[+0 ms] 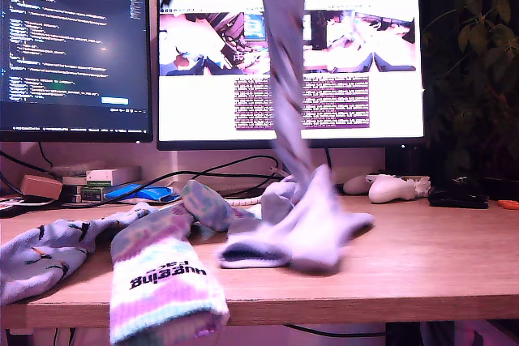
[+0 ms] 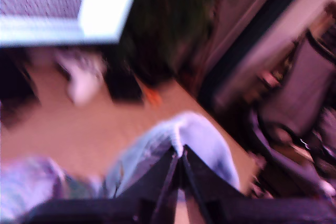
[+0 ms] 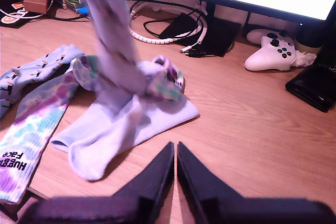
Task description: Pair up the socks based on colour and pattern, by placing them on top of one another
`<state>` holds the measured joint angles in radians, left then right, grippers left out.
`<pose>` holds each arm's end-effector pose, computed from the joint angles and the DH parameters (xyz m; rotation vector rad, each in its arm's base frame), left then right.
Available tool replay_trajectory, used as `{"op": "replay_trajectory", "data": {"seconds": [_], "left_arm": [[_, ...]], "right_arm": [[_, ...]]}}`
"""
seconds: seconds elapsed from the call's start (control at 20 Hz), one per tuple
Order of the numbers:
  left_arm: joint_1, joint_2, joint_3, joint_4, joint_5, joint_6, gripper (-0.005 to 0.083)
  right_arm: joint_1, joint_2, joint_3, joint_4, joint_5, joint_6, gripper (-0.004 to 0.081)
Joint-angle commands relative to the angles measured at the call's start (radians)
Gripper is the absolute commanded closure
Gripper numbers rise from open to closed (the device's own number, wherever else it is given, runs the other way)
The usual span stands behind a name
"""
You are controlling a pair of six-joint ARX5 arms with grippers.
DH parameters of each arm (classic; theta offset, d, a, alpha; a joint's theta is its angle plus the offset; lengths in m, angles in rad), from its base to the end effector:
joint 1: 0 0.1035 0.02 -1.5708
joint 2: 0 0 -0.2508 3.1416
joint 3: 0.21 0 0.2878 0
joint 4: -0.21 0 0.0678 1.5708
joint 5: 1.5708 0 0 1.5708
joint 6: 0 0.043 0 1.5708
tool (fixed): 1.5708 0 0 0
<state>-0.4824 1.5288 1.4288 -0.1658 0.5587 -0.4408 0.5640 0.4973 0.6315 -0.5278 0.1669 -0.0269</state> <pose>0.3404 -0.2040 0.3583 -0.4081 0.5013 -0.9564 0.1494 0.0861 0.2780 -0.1678 0.3648 0.3970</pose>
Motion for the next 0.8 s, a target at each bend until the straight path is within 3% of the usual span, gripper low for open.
{"op": "replay_trajectory", "data": {"seconds": [0.0, 0.35, 0.75], "left_arm": [[0.011, 0.014, 0.041, -0.044, -0.016, 0.037, 0.0796], [0.098, 0.014, 0.098, -0.203, -0.089, 0.123, 0.0796], [0.209, 0.016, 0.098, -0.158, -0.203, 0.182, 0.0796]], "right_arm": [[-0.002, 0.002, -0.018, 0.005, 0.000, -0.001, 0.0783], [-0.002, 0.002, -0.021, -0.002, 0.000, -0.008, 0.0783], [-0.002, 0.033, -0.022, -0.005, 0.000, -0.009, 0.0783]]}}
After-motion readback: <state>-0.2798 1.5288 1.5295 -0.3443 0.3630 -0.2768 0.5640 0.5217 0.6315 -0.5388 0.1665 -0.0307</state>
